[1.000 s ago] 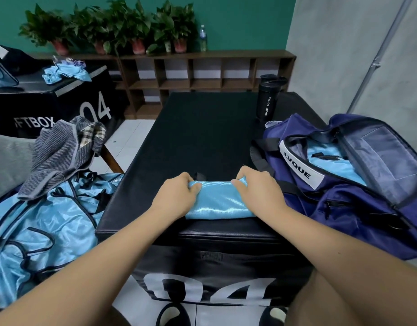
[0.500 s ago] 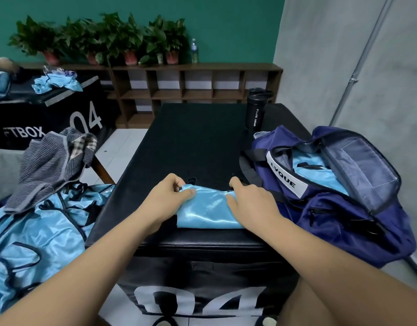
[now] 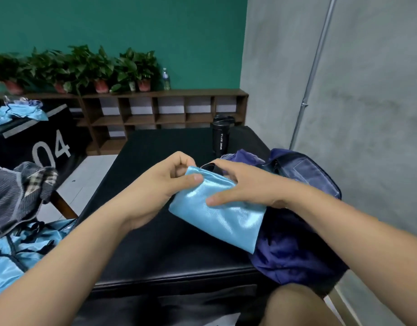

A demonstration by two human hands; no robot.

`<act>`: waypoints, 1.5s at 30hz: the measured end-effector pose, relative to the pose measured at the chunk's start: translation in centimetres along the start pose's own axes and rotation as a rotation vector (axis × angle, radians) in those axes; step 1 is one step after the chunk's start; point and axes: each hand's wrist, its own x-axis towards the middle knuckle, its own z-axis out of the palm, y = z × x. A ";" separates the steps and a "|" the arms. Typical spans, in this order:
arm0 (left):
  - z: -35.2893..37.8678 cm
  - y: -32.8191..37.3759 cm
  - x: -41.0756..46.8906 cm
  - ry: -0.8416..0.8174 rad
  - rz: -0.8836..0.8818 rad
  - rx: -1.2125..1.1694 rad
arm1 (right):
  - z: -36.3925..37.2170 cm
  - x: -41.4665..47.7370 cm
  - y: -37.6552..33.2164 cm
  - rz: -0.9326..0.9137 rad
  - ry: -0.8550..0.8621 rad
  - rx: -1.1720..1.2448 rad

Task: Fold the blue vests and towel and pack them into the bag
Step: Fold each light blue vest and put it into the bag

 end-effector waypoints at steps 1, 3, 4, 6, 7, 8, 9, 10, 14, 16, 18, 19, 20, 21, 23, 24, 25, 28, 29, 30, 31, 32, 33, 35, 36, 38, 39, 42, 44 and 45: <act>0.8 0.5 0.8 0.008 0.018 -0.007 | -1.4 -0.5 0.1 0.008 0.006 0.031; 2.4 1.1 2.6 0.022 0.057 -0.011 | -4.2 -1.6 0.7 0.031 0.035 0.017; 3.3 1.2 3.6 0.033 0.076 -0.008 | -5.6 -2.1 1.0 0.048 0.048 -0.005; 4.9 1.2 5.6 0.071 0.102 0.005 | -8.4 -3.1 1.9 0.100 0.067 -0.040; 5.7 1.0 6.6 0.093 0.108 0.017 | -9.7 -3.7 2.3 0.119 0.080 -0.075; 6.5 0.7 7.6 0.108 0.114 0.039 | -11.0 -4.1 2.8 0.134 0.095 -0.127; 7.4 0.3 8.5 0.116 0.118 0.073 | -12.2 -4.6 3.2 0.150 0.111 -0.184; 8.3 -0.2 9.4 0.114 0.120 0.123 | -13.3 -5.0 3.7 0.163 0.125 -0.240; 11.7 -2.7 12.3 0.000 0.163 0.521 | -16.5 -5.6 6.6 0.249 0.128 -0.494; 13.3 -3.8 13.5 -0.133 0.197 0.689 | -17.2 -5.3 8.2 0.298 0.086 -0.579; 14.6 -4.6 14.7 -0.267 0.204 0.826 | -17.5 -4.8 9.8 0.329 0.027 -0.637; 15.1 -4.9 15.2 -0.331 0.194 0.886 | -17.5 -4.5 10.4 0.335 0.001 -0.647; 15.4 -5.2 15.8 -0.391 0.170 0.939 | -17.4 -4.2 10.9 0.333 -0.023 -0.654; 15.7 -5.5 16.1 -0.453 0.134 0.978 | -17.2 -3.9 11.3 0.331 -0.049 -0.665; 16.0 -5.9 16.5 -0.560 0.085 1.036 | -16.8 -3.5 11.8 0.349 -0.108 -0.700; 16.0 -6.1 16.5 -0.596 0.078 1.061 | -16.6 -3.2 12.1 0.362 -0.136 -0.725; 16.0 -6.2 16.4 -0.623 0.073 1.082 | -16.4 -3.0 12.3 0.371 -0.169 -0.748; 16.1 -6.1 16.1 -0.695 0.063 1.149 | -15.7 -2.3 13.1 0.401 -0.263 -0.778; 16.1 -6.1 15.9 -0.722 0.066 1.165 | -15.6 -2.1 13.3 0.409 -0.289 -0.784; 16.2 -6.2 15.8 -0.749 0.066 1.180 | -15.4 -1.9 13.4 0.417 -0.310 -0.786; 16.2 -6.1 15.7 -0.775 0.068 1.193 | -15.3 -1.7 13.6 0.423 -0.324 -0.789; 16.3 -6.2 15.5 -0.798 0.061 1.204 | -15.2 -1.6 13.7 0.425 -0.331 -0.786; 16.3 -6.2 15.4 -0.815 0.042 1.199 | -15.1 -1.4 13.9 0.428 -0.337 -0.781; 16.5 -6.2 15.0 -0.819 -0.012 1.126 | -14.9 -1.1 14.1 0.436 -0.356 -0.775; 16.5 -6.3 14.9 -0.811 -0.021 1.089 | -14.8 -1.0 14.2 0.437 -0.367 -0.780; 16.7 -6.1 14.8 -0.805 -0.023 1.063 | -14.7 -0.9 14.5 0.440 -0.378 -0.793; 16.7 -6.0 14.7 -0.802 -0.009 1.078 | -14.8 -0.9 14.6 0.448 -0.382 -0.796; 16.9 -6.3 14.5 -0.799 0.061 1.243 | -14.9 -0.8 15.0 0.450 -0.380 -0.802; 16.9 -6.5 14.2 -0.803 0.087 1.319 | -15.0 -0.9 15.2 0.445 -0.380 -0.768; 16.7 -6.4 14.2 -0.799 0.096 1.334 | -15.1 -1.0 15.2 0.438 -0.383 -0.740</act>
